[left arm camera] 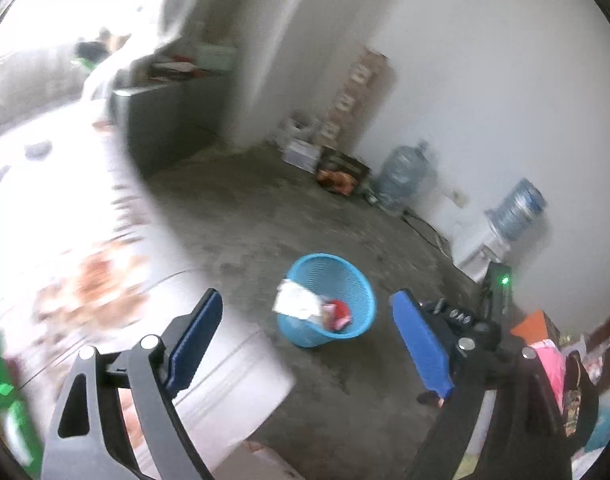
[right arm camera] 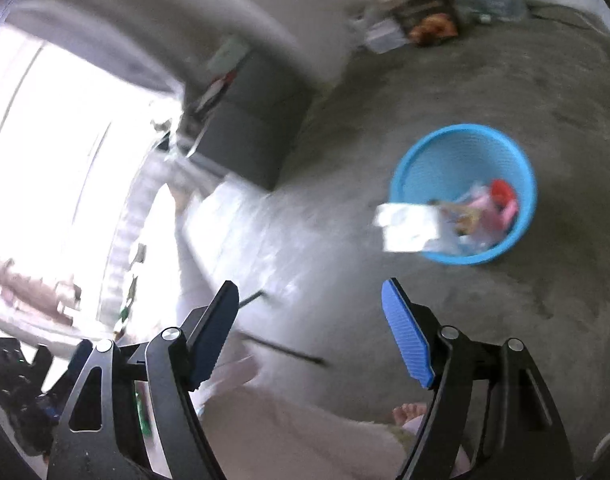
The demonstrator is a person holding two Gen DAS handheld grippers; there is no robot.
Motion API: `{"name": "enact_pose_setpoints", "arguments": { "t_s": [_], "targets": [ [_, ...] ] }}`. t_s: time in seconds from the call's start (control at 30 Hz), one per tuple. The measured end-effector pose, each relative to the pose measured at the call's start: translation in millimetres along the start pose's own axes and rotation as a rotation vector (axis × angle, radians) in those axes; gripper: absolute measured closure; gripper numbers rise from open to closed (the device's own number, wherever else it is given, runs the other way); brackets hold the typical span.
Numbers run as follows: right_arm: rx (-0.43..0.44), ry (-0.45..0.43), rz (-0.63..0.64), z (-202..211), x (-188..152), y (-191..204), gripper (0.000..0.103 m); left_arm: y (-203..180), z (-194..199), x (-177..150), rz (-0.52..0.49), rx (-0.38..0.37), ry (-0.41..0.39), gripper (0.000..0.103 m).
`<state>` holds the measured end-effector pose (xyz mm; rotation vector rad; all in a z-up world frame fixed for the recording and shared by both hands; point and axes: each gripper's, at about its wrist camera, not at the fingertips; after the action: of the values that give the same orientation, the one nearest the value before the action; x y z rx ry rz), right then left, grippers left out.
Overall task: Collect trash
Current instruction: 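Move both tools back over the bed toward the white drink bottle, then grasp the white AD drink bottle with the right tool while the left tool grasps the blue medicine box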
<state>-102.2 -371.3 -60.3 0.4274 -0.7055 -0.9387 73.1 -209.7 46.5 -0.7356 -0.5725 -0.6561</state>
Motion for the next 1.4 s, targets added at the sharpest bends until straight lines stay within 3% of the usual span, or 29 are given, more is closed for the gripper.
{"name": "enact_pose_setpoints", "arguments": {
  "t_s": [0.2,0.33,0.73,1.03,1.4],
  "targets": [
    [0.070,0.067,0.106,-10.2,-21.1,48.7,0.031,52.6,81.0,-37.4,0.112,0.171,-0.111,0.017],
    [0.113,0.119,0.151,-19.2,-35.2,78.7,0.031,79.5,131.5,-62.0,0.218,0.232,-0.186,0.017],
    [0.228,0.294,0.310,-42.9,-79.6,173.0,0.031,112.9,252.1,-119.4,0.319,0.387,-0.406,0.014],
    [0.305,0.414,0.391,-63.6,-105.4,250.0,0.031,141.0,287.1,-154.4,0.413,0.429,-0.477,0.014],
    [0.367,0.528,0.430,-109.8,-120.1,325.5,0.031,176.3,290.4,-172.6,0.462,0.471,-0.482,0.014]
  ]
}}
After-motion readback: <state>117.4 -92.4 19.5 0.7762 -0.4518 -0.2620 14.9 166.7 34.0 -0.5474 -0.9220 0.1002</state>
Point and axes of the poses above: each gripper's, at about its wrist camera, not at the fingertips, and z roughly against the way its jaws point, y to its left, x to its top, and after that the axes turned 5 degrees about -x, right-handed
